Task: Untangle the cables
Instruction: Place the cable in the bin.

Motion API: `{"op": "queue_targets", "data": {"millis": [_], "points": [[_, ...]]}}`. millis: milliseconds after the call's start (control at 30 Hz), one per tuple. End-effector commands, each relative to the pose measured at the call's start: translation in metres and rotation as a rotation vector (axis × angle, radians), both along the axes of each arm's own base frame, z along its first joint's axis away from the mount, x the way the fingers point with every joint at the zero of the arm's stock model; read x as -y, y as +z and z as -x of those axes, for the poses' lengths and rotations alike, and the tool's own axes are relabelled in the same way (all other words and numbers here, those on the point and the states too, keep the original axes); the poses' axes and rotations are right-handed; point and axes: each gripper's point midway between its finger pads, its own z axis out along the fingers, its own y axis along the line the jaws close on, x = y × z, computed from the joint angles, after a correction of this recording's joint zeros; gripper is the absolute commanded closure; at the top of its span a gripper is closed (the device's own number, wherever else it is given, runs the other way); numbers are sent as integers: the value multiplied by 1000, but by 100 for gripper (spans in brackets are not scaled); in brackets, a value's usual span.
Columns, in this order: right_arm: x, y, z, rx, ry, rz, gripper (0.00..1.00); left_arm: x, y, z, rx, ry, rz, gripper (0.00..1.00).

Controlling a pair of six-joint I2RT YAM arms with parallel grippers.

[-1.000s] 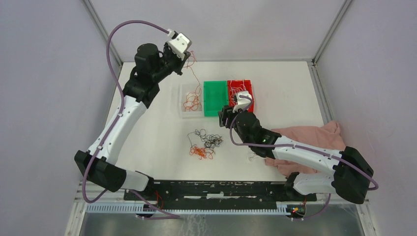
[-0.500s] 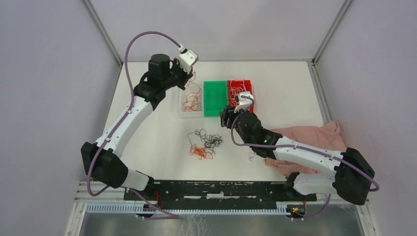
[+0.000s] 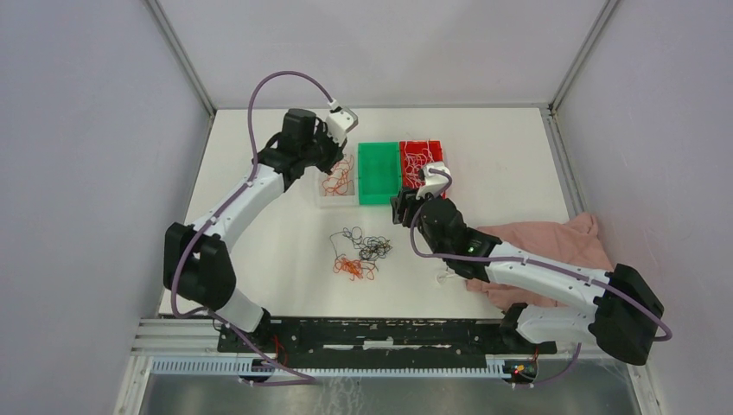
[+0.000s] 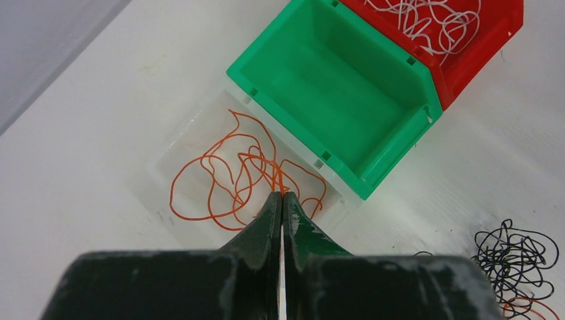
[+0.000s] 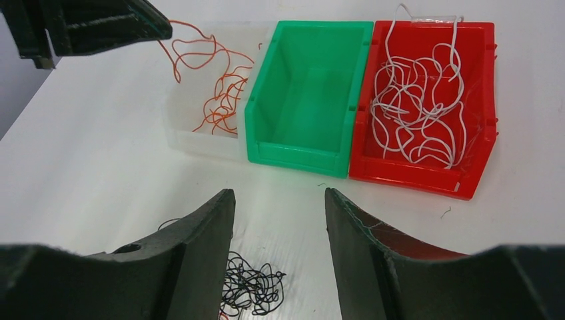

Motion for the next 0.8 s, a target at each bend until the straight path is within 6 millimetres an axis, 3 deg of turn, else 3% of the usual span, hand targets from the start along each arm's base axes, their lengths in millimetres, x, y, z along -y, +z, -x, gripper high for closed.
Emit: {"op": "queue_targets", "data": {"millis": [0,233,367,633,767], "points": [[9,15,-1,26,-39,-44,42,13,-2,-10,-21,-10,45,97],[11,13,-1,19,-47,-40,42,27,-18,-19,-94,-19,84,97],[9,8,-3,11,-48,-33,42,24,-35,-22,-112,-7,61,97],[4,-3,-6,-11,-43,-27,42,-21,-67,-64,60,152,-187,97],[1,-8,-7,-23,-37,-30,42,-29,-70,-80,134,192,-230,97]]}}
